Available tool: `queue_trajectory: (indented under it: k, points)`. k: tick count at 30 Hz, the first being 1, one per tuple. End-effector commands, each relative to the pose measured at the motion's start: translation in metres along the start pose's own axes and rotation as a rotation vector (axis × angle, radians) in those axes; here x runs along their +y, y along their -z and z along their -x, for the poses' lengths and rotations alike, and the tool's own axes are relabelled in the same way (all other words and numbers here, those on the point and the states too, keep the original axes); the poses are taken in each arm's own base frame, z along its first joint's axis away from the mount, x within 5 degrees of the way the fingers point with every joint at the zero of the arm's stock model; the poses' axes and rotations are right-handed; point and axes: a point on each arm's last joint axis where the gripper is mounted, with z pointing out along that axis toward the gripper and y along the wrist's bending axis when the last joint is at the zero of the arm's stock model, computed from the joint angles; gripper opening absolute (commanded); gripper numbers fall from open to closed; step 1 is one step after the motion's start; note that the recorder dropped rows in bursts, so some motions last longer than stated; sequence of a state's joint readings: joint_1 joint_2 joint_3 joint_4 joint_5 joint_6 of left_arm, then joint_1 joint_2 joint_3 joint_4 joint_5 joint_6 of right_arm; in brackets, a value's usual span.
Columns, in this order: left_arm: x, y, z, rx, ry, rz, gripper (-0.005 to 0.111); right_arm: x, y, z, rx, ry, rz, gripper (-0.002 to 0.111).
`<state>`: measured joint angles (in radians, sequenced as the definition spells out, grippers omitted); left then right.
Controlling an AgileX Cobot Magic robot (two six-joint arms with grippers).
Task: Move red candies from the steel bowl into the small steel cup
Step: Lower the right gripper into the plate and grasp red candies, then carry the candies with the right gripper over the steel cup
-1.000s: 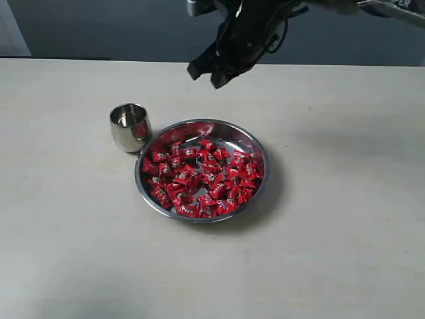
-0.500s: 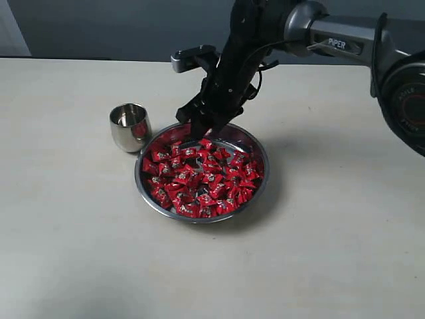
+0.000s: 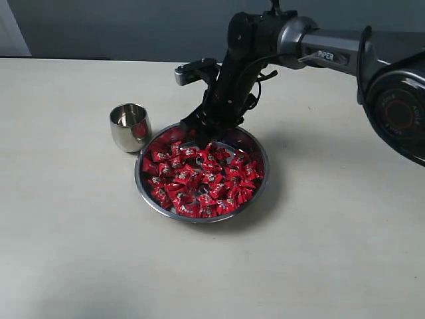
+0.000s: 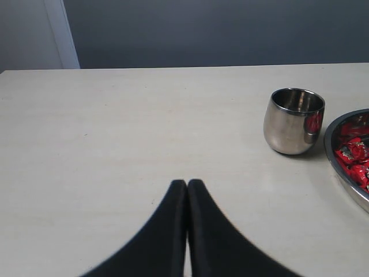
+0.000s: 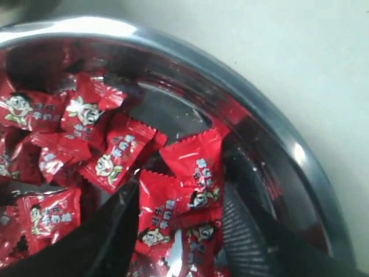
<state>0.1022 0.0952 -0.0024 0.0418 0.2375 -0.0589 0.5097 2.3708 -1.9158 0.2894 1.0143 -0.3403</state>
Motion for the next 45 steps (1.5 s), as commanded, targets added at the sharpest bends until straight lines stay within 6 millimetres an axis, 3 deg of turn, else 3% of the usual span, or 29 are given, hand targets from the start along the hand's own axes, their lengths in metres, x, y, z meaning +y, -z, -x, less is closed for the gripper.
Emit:
queue_trajectory:
  k: [1, 8, 16, 18, 22, 28, 36, 40, 45]
  points:
    - [0.000, 0.000, 0.000, -0.011, 0.000, -0.005, 0.000, -0.003, -0.006, 0.001, -0.004, 0.002, -0.016, 0.044]
    - [0.000, 0.000, 0.000, -0.011, 0.000, -0.005, 0.000, -0.005, -0.013, 0.002, -0.025, -0.018, -0.028, 0.041]
    - [0.000, 0.000, 0.000, -0.011, 0.000, -0.005, 0.000, -0.006, -0.013, 0.003, -0.034, -0.020, -0.031, 0.004]
    - [0.000, 0.000, 0.000, -0.011, 0.000, -0.005, 0.000, -0.005, -0.011, 0.003, -0.033, -0.024, -0.024, -0.001]
    - [0.000, 0.000, 0.000, -0.011, 0.000, -0.005, 0.000, 0.000, -0.001, 0.006, -0.058, -0.037, 0.001, -0.001]
    - [0.000, 0.000, 0.000, -0.011, 0.000, -0.005, 0.000, 0.011, 0.030, 0.014, -0.137, -0.043, 0.045, -0.001]
    - [0.000, 0.000, 0.000, -0.011, 0.000, -0.005, 0.000, 0.036, 0.068, 0.030, -0.346, -0.011, 0.231, -0.001]
    - [0.000, 0.000, 0.000, -0.011, 0.000, -0.005, 0.000, 0.047, 0.073, 0.039, -0.447, 0.003, 0.316, -0.001]
    - [0.000, 0.000, 0.000, -0.011, 0.000, -0.005, 0.000, 0.063, 0.071, 0.048, -0.535, 0.027, 0.286, -0.001]
